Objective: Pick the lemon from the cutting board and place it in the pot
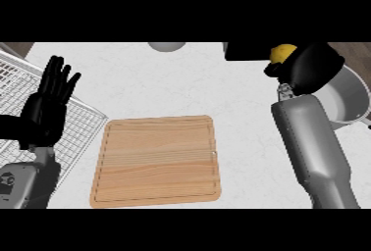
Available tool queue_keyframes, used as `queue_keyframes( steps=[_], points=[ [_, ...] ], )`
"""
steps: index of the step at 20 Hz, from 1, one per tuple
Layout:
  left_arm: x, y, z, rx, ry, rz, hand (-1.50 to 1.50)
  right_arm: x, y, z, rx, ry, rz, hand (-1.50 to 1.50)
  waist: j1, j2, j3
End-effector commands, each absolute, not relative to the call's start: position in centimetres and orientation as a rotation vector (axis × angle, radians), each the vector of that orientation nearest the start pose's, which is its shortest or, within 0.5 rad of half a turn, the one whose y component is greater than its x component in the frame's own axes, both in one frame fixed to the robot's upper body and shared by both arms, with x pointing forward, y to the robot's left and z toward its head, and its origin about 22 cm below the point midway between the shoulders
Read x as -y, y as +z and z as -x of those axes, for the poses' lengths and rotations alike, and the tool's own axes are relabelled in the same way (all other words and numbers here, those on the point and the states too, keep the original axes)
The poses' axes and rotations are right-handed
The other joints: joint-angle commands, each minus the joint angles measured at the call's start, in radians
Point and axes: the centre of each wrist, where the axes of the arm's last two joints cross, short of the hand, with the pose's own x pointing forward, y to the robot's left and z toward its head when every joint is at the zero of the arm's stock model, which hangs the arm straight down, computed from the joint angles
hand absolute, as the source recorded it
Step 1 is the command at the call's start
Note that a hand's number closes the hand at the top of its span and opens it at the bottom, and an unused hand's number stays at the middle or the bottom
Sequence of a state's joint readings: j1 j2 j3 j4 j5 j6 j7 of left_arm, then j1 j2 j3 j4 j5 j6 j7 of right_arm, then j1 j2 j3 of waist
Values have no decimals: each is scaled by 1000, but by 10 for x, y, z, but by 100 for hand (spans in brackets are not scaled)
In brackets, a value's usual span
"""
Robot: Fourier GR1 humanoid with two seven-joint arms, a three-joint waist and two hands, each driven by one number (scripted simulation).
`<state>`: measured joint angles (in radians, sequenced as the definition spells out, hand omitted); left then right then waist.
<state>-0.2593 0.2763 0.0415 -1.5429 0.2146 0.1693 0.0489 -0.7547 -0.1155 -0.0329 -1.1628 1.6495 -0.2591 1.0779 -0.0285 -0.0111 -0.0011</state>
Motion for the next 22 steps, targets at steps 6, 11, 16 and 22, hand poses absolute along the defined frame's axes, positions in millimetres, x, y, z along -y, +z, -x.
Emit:
queue_keyframes(
  steps=[6, 11, 16, 22],
  points=[
    [-267, 88, -296, 1735, 57, -123, 0, 285, 128, -322, 890, 57, 1809, 150, 11, 5, 2],
    [-269, 72, -303, 1750, 63, -106, 0, 332, 114, -308, 906, 55, 1777, 150, 22, 11, 1],
    [-286, 76, -287, 1766, 47, -94, 0, 369, 111, -314, 860, 73, 1776, 150, 34, 11, 1],
    [-270, 81, -301, 1771, 45, -110, 0, 395, 44, -302, 734, 141, 1675, 150, 35, 14, 2]
  ],
)
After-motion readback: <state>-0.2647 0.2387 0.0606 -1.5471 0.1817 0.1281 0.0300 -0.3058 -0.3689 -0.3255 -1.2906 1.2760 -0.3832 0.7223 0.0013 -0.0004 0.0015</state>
